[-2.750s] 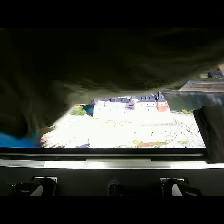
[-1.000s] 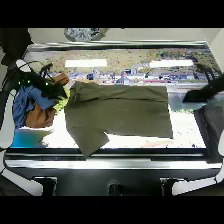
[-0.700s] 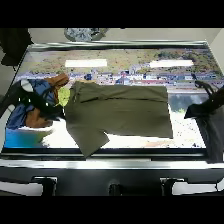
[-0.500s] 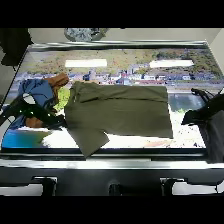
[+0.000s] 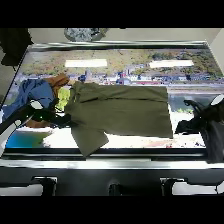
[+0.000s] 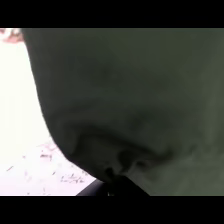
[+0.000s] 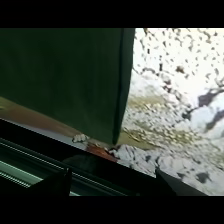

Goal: Fold the shirts.

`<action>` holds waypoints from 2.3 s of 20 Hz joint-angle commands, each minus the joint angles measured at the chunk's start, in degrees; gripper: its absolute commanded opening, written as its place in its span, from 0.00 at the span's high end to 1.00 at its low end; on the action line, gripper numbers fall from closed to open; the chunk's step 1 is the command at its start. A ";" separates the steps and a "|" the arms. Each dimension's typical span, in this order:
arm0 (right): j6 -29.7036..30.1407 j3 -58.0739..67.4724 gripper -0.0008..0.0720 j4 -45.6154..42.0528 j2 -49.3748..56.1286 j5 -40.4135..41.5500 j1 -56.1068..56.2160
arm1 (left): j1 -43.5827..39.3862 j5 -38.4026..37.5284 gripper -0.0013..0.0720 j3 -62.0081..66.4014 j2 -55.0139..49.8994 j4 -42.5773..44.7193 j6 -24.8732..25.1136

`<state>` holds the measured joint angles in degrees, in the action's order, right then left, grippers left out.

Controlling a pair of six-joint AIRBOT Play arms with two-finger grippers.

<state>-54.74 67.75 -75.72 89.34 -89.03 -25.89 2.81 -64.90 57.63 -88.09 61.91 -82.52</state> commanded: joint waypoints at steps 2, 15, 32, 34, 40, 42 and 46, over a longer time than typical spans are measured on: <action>1.60 -6.23 0.13 6.12 0.22 7.06 0.02 | -1.86 3.43 0.94 -0.33 -0.20 0.42 -0.55; 4.90 2.16 0.94 12.39 1.68 4.61 1.51 | -0.44 -6.62 0.94 12.92 5.25 2.89 5.14; 2.95 47.23 0.93 1.46 -45.20 21.44 1.51 | -4.79 8.07 0.94 59.12 41.22 11.21 -6.08; 1.86 47.23 0.93 -0.17 -45.51 21.03 1.51 | -4.79 8.96 0.94 59.14 41.29 11.19 -6.25; 1.86 47.21 0.94 0.98 -34.62 5.31 1.51 | -4.79 3.08 0.94 59.06 34.10 11.26 -7.74; 2.23 47.12 0.94 2.51 -24.61 -5.20 1.51 | -4.79 -6.34 0.94 58.07 26.67 11.23 -7.65; 2.19 40.04 0.94 1.31 -5.38 -5.88 4.92 | -4.81 -12.13 0.94 44.54 12.09 11.21 -4.61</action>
<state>-52.62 111.42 -73.78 72.34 -90.72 -22.98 -2.04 -71.61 109.58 -67.13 73.01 -89.10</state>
